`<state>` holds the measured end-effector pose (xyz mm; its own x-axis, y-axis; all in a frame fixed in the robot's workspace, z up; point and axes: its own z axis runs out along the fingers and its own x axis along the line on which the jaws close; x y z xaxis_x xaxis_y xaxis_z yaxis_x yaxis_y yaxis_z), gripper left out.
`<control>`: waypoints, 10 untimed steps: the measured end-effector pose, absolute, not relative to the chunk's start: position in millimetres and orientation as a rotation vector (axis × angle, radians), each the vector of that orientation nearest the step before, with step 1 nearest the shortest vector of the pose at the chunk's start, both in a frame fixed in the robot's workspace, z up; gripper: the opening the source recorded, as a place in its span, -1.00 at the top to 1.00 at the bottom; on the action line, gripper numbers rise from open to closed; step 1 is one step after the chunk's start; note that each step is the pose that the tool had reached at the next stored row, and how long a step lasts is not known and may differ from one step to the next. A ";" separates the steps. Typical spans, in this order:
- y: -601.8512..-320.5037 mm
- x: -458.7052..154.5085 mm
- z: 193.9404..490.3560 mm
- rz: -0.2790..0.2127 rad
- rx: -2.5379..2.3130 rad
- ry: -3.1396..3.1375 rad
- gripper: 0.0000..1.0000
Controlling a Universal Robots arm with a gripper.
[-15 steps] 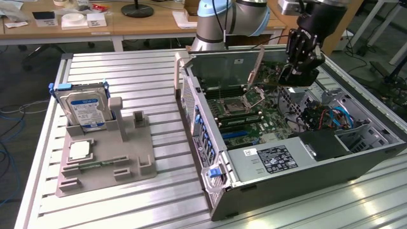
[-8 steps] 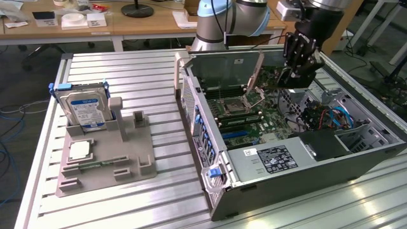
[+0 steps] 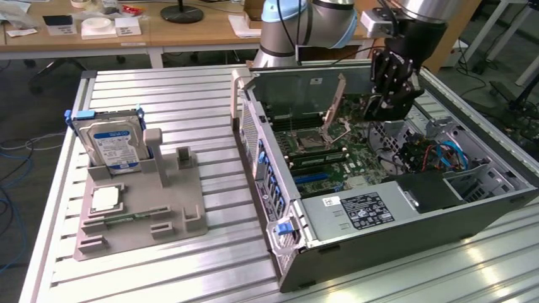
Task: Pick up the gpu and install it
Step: 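Insert the gpu into the slot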
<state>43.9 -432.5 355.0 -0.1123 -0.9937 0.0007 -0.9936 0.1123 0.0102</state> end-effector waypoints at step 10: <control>-432.6 21.7 343.5 0.019 2.121 -2.342 0.44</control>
